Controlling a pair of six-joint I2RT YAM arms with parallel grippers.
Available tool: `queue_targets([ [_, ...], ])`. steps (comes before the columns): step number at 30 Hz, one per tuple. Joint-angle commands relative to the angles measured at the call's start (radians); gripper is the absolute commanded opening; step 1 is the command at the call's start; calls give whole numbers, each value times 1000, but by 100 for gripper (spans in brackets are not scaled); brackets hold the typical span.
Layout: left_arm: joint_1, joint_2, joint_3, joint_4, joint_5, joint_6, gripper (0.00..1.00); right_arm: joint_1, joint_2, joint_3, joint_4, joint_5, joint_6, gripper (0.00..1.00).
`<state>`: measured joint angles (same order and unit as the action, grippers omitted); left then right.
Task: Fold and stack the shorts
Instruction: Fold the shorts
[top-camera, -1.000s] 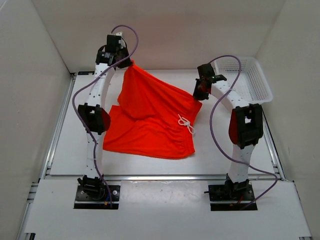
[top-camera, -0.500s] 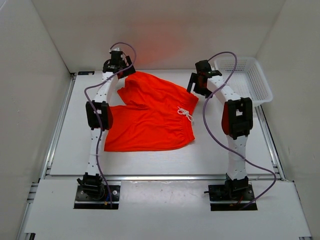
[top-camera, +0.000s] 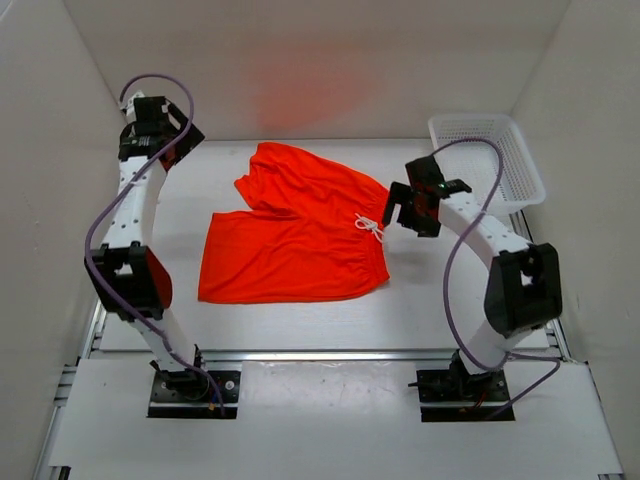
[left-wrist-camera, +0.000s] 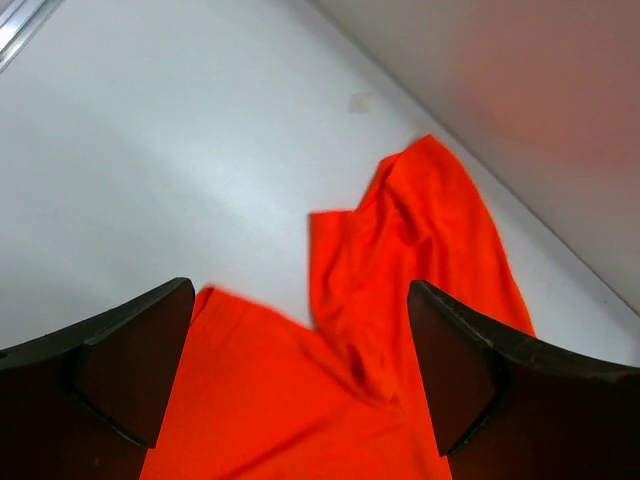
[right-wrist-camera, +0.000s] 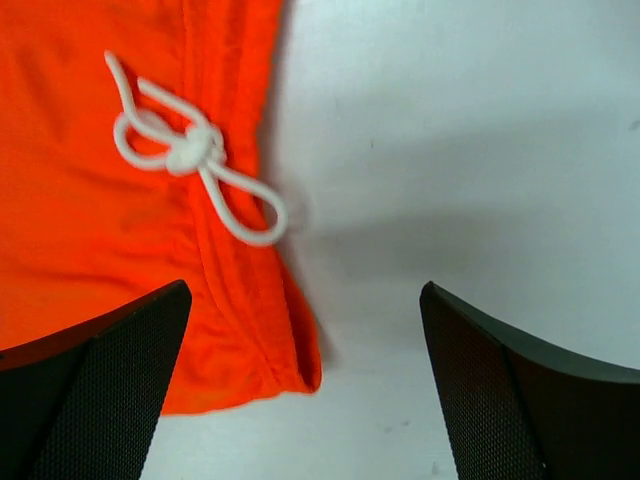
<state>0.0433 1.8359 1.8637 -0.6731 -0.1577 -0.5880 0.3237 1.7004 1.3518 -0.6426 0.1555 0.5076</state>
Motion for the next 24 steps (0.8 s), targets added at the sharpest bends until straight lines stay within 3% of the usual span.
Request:
queue_targets([
  [1,23,-102,-205,-137,43,-96,99,-5,-123,-179,18,-135,51,100],
  [5,68,-182,-530,-232,72,-148,97,-5,-264,-353,60,-223,104,100],
  [9,115,-254,-789,-244,205,-202,97,-5,-349,-474,109,-316,167,100],
  [13,125,-322,-937,-244,205,-245,97,-5,-390,-537,139,-367,200,100],
  [19,125,-308,-988,-200,173,-283,95,-5,-392,-549,159,-385,200,100],
  [21,125,-255,-988,-180,173,-283,87,-5,-380,-571,181,-410,209,100],
  [23,125,-207,-969,-169,152,-292,72,-5,-364,-585,224,-434,236,100],
  [24,125,-198,-969,-169,152,-292,46,-5,-351,-603,260,-454,262,98],
])
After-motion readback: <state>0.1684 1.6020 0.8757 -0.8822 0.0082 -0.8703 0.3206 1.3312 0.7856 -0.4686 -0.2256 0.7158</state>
